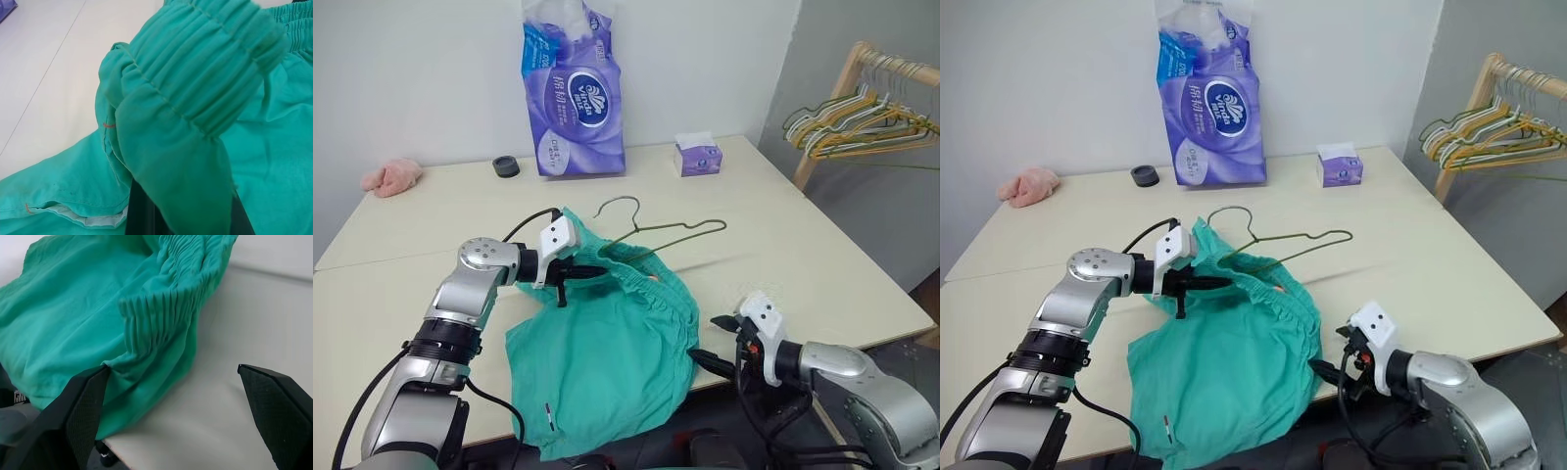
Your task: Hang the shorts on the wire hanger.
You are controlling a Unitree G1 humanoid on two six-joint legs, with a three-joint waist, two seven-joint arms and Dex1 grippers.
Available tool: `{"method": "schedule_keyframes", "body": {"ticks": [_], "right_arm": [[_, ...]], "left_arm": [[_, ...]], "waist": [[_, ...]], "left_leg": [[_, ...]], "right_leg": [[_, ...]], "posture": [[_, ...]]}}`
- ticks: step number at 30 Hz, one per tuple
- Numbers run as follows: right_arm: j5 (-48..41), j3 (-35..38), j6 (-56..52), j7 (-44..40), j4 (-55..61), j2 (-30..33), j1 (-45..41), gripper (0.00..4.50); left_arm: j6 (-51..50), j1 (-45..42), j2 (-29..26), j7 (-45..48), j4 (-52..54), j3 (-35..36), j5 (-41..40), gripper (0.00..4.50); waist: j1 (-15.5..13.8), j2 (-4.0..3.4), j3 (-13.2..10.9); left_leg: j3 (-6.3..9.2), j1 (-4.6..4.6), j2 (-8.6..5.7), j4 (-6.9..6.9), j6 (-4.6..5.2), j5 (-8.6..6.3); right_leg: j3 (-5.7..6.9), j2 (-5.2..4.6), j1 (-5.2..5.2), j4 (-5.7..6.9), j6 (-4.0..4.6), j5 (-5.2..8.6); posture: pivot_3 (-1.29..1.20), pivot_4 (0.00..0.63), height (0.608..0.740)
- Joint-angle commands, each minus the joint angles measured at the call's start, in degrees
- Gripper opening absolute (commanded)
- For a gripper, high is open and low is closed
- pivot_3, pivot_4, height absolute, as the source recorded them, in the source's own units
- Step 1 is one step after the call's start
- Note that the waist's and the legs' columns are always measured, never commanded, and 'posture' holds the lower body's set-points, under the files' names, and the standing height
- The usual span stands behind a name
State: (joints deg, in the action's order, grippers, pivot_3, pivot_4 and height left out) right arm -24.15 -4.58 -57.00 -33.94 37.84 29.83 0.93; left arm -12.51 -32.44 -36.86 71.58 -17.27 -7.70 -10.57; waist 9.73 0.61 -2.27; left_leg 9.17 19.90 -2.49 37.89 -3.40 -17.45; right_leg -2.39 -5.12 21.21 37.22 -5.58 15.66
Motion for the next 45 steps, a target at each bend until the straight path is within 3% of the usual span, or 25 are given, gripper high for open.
{"method": "schedule_keyframes", "body": {"ticks": [1,3,11,15,21,28,37,45], "right_arm": [[-0.5,-0.9,-2.3,3.1,-1.4,-2.1,-2.3,4.30],[-1.5,-1.0,-4.3,3.6,-1.8,-2.9,-2.9,3.88],[-0.4,-1.7,-4.8,8.0,-3.7,-6.2,-3.6,1.20],[2.0,-1.4,-2.3,8.9,-4.9,-4.3,-4.7,0.02],[3.9,1.1,1.4,8.0,-7.4,0.6,-6.9,0.02],[11.0,-0.3,15.2,-1.4,-17.5,17.1,-12.8,0.02],[3.5,2.0,7.9,-8.0,-23.7,17.1,-17.5,0.02],[2.2,2.8,6.5,-8.1,-23.6,16.6,-18.8,0.02]], "left_arm": [[0.0,-1.2,-0.1,-0.7,1.3,1.6,-1.1,0.00],[-0.1,-0.8,-0.2,-0.8,1.8,1.7,-1.2,0.00],[-0.5,0.1,-0.6,-1.3,2.9,2.1,-1.6,0.00],[-1.7,0.7,-1.1,-0.9,3.7,2.4,-2.3,0.00],[-4.4,1.2,-2.7,1.3,4.9,2.7,-3.9,0.00],[-8.1,2.0,-5.5,5.8,7.2,1.4,-5.4,0.00],[-13.1,2.5,-9.7,12.6,13.4,1.2,-9.8,0.00],[-1.7,3.1,-11.7,11.1,9.2,-2.5,-1.1,0.00]], "waist": [[0.0,0.00,0.0],[0.0,0.00,0.0],[0.0,-0.01,0.0],[0.0,-0.01,0.0],[0.0,-0.02,0.0],[0.1,-0.05,0.0],[0.7,-0.04,0.0],[0.5,-0.07,0.0]], "left_leg": [[0.01,0.00,0.00,0.00,0.00,0.00],[0.00,0.00,0.00,0.00,0.00,0.00],[0.01,0.01,0.00,-0.01,0.00,0.00],[-0.01,0.01,-0.01,0.00,0.00,0.00],[-0.02,0.01,-0.01,-0.01,0.00,0.00],[-0.09,0.00,0.01,-0.03,0.01,-0.01],[-0.05,0.04,0.03,-0.04,0.01,-0.01],[-0.06,0.03,0.02,-0.03,0.01,-0.01]], "right_leg": [[0.00,0.00,0.00,0.00,0.00,0.00],[-0.01,0.00,0.01,0.00,0.00,0.00],[-0.01,0.01,0.05,0.02,0.00,0.00],[-0.03,0.00,0.06,0.02,0.00,0.00],[-0.03,0.00,0.06,0.02,0.00,0.00],[-0.01,0.01,0.02,-0.01,0.00,0.00],[-0.02,0.02,0.02,-0.04,0.01,0.00],[-0.02,0.01,0.01,-0.03,0.01,0.00]], "posture": [[-0.22,0.000,0.740],[-0.22,0.000,0.740],[-0.21,0.000,0.740],[-0.21,0.000,0.740],[-0.22,0.000,0.740],[-0.23,0.000,0.740],[-0.22,0.000,0.740],[-0.21,0.000,0.740]]}}
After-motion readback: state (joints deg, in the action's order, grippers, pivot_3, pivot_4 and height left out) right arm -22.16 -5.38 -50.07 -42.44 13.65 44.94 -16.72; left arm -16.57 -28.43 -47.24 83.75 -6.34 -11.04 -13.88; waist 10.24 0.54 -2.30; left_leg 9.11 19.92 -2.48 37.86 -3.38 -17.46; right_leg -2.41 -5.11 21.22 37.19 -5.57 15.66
